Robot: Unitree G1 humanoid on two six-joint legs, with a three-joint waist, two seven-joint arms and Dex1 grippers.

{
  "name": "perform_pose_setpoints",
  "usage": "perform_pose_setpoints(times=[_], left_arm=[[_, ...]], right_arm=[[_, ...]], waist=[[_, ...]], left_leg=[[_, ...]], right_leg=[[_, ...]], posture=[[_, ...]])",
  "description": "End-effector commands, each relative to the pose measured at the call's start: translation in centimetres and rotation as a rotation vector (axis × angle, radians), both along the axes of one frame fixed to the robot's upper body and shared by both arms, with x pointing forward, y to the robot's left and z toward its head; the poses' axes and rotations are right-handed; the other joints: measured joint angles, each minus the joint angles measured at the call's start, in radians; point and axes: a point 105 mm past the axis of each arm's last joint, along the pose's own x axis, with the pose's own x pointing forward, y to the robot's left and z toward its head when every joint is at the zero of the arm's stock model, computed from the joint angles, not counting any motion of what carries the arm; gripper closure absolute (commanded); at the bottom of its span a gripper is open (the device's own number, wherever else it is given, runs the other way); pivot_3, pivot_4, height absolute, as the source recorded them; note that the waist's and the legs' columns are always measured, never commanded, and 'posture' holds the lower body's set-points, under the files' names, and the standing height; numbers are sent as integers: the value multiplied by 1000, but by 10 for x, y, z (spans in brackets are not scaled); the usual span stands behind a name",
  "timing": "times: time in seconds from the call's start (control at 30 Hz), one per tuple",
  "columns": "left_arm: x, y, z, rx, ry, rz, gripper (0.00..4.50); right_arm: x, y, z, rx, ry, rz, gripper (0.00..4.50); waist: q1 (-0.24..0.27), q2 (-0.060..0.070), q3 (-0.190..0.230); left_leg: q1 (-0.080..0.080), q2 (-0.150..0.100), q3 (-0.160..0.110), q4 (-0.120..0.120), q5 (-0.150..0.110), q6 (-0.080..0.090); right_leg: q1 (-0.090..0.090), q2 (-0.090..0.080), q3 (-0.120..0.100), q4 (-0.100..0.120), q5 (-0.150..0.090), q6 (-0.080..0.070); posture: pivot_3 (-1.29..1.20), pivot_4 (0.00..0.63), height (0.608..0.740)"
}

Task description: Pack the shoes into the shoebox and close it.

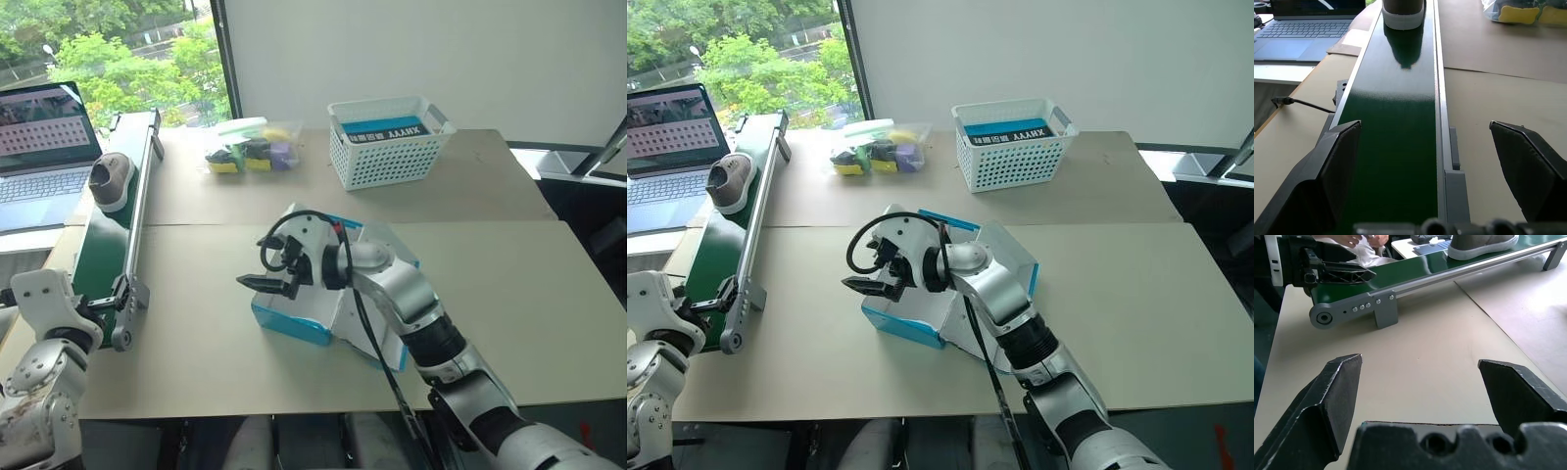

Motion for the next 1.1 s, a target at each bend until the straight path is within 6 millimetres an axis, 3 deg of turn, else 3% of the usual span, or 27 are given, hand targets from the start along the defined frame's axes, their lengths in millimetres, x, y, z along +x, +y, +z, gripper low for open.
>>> perform_pose_setpoints(times=[0.03, 1.1], left_arm=[[-8, 0, 9, 27, -24, 17, 0], [-15, 18, -7, -2, 62, 123, 0]], right_arm=[[-4, 1, 12, 35, -32, 13, 19], [-3, -3, 13, 42, -12, -21, 19]], waist=[[0, 0, 0], [1, 0, 0]], left_leg=[[0, 0, 0, 0, 0, 0], [0, 0, 0, 0, 0, 0]], right_leg=[[0, 0, 0, 0, 0, 0], [0, 0, 0, 0, 0, 0]], posture=[[0, 150, 738], [0, 150, 738]])
